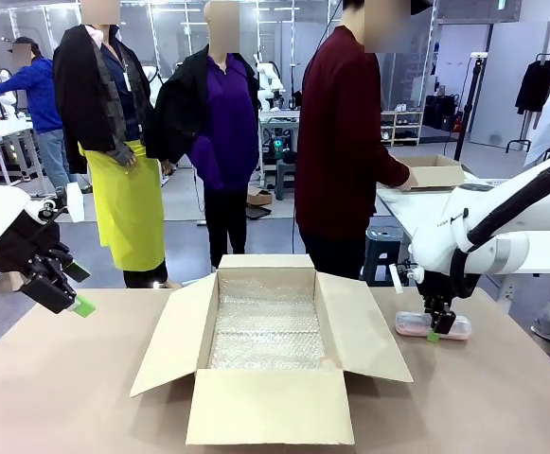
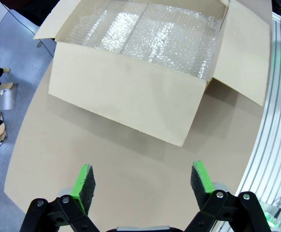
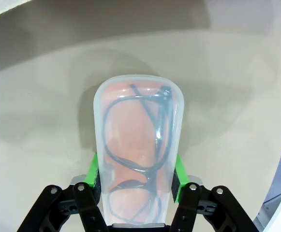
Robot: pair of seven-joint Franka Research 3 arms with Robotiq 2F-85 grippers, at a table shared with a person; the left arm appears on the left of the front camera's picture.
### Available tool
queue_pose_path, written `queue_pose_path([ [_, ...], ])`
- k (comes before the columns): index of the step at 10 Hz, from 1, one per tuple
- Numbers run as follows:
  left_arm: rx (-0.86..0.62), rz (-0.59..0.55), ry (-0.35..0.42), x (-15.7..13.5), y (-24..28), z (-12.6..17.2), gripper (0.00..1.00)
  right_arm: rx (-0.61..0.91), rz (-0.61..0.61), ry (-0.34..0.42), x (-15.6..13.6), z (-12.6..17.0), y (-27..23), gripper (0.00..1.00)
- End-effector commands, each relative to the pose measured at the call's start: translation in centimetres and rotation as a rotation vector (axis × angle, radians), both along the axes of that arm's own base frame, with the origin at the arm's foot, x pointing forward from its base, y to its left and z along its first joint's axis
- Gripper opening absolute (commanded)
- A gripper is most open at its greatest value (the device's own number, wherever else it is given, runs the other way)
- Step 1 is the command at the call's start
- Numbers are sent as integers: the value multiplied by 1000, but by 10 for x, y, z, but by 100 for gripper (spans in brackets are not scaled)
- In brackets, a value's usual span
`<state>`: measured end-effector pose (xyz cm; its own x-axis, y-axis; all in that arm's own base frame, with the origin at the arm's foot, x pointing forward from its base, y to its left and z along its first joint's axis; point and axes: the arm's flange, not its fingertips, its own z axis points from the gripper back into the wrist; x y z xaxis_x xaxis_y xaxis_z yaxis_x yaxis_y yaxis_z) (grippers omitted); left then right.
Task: Pack the glasses set securely to prepare it for shipping.
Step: Place the Glasses case inside the Package Box.
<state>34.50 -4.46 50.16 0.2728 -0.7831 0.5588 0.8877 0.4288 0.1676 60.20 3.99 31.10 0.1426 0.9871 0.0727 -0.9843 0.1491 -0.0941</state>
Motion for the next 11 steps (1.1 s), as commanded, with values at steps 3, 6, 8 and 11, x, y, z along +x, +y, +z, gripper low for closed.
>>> queue_pose_path([
  [3,1,-17,-7,0,3,1,100,23,15,21,-3,27,2,0],
  [6,1,-17,-7,0,3,1,100,30,29,14,-14,80,14,0],
  [8,1,-17,-7,0,3,1,100,10,30,-16,-26,116,21,0],
  [11,1,-17,-7,0,3,1,100,2,32,-30,-24,123,21,0],
])
